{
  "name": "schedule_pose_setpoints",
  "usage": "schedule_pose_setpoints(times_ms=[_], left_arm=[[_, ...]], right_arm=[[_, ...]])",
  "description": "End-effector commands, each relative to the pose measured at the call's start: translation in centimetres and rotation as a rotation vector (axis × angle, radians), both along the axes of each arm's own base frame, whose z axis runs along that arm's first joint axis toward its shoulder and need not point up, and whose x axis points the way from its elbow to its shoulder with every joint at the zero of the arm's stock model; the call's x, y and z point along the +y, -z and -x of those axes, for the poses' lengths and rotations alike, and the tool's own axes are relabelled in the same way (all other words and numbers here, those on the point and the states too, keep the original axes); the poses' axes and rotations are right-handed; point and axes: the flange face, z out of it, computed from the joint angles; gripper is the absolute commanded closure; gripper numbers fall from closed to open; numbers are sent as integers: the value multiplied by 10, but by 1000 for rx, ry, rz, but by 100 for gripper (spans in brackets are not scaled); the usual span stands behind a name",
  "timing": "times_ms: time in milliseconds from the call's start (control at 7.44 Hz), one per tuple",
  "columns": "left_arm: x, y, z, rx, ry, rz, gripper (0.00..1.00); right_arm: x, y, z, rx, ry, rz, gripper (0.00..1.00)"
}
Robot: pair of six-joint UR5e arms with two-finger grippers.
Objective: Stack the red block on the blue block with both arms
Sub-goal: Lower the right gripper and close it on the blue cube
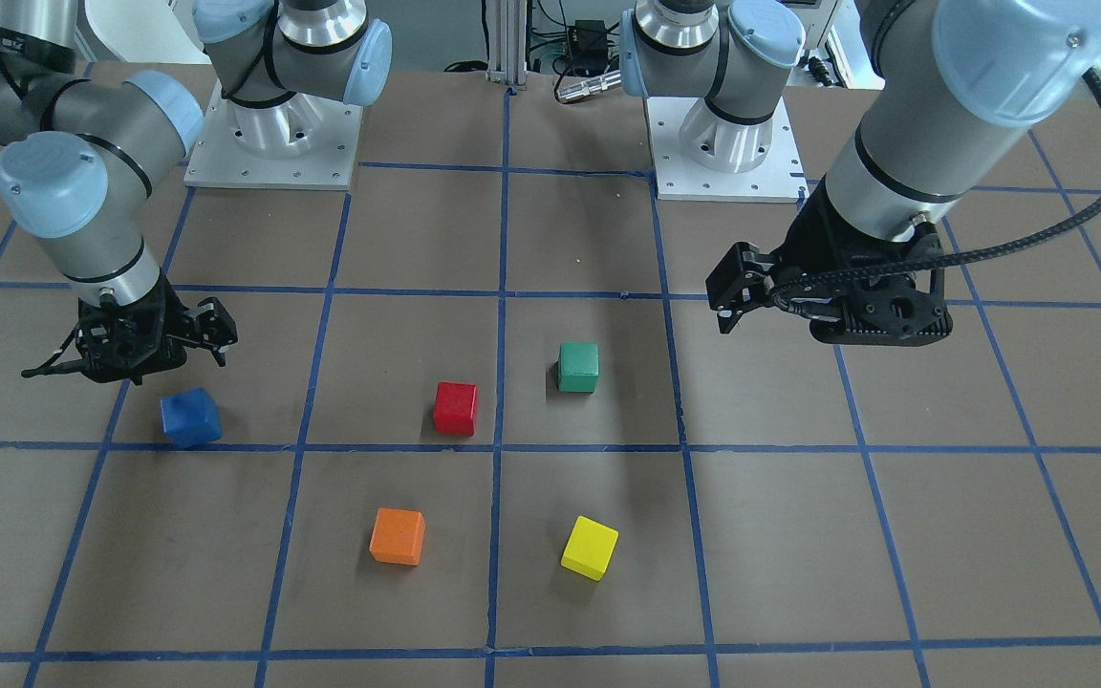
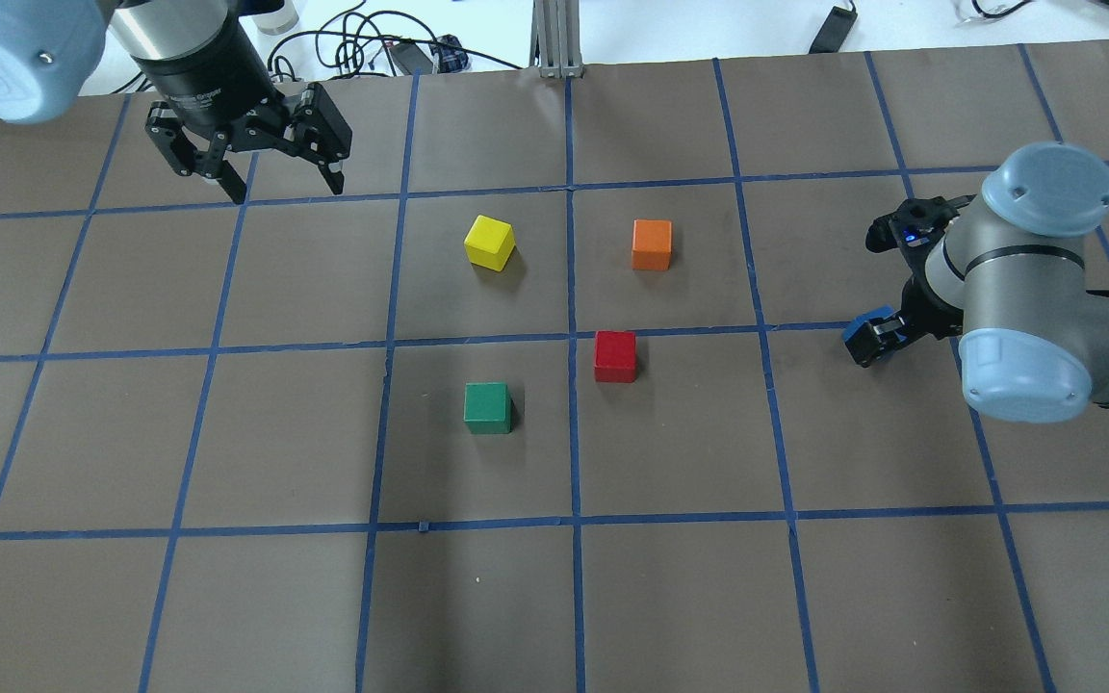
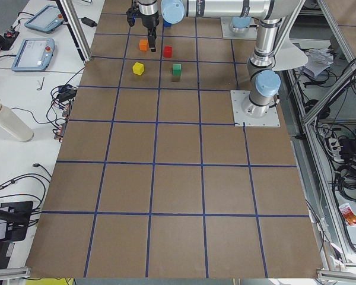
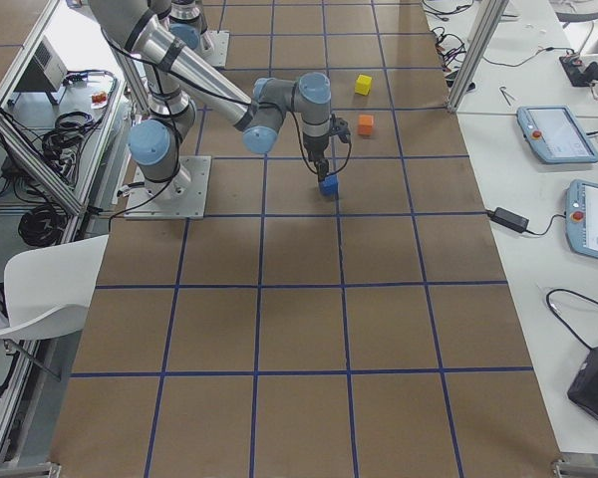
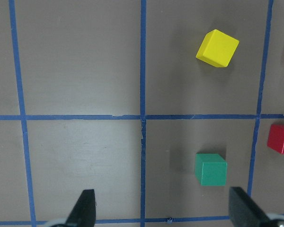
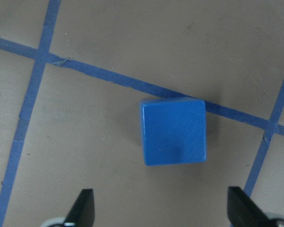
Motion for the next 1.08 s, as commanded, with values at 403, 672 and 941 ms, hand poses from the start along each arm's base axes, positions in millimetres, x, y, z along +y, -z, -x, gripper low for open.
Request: schedule_pose_setpoints(times_ms=[403,672,941], left_arm=[[7,7,2,1,11,-6,0],[10,9,2,1,13,-12,0],[10,11,3,1,14,-16,0]], right_arm=[[-33,35,15,-37,-108,-54,16],[-37,34,14,-53,-99,-45,74],[-46,23,-2,-169,63,6,86]])
